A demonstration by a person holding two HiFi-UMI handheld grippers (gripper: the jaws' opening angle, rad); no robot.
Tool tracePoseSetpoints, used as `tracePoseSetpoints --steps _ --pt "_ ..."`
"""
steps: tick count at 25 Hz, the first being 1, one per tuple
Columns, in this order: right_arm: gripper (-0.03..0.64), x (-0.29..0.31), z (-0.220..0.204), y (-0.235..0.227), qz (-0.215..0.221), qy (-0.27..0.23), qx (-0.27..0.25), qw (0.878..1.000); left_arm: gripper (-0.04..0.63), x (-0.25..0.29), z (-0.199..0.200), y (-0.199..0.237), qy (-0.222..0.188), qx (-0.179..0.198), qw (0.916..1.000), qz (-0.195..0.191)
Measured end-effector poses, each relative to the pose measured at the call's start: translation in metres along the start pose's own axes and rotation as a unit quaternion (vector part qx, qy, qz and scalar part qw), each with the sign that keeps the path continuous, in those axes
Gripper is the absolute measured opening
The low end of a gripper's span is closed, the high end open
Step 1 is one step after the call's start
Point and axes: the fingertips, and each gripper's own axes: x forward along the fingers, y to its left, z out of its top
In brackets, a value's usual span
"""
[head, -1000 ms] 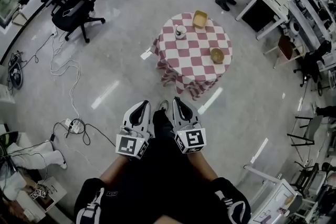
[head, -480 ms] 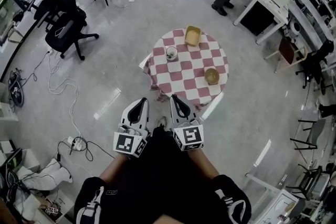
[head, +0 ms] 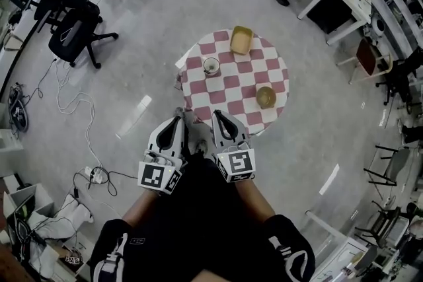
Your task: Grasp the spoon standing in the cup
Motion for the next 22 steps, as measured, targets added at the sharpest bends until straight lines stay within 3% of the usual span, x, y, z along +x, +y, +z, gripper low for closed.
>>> tracePoseSetpoints --steps 8,14,18,22 --pt "0.028 0.060 -0.001 -0.032 -0.021 0.020 -0.025 0.999 0.011 0.071 0.008 0.041 0.005 0.008 0.9998 -0.016" --pt "0.029 0.117 -0.022 -0.055 -0.025 0.081 -0.047 0.995 0.011 0.129 0.014 0.068 0.021 -0.003 0.9991 -0.037" --pt "0.031 0.150 -0.054 -0.071 -0.021 0.151 -0.075 0.985 0.011 0.166 0.016 0.082 0.029 -0.002 0.9983 -0.051" --pt "0.034 0.175 -0.099 -0.085 -0.018 0.231 -0.121 0.965 0.011 0.192 0.013 0.096 0.037 -0.004 0.9978 -0.054"
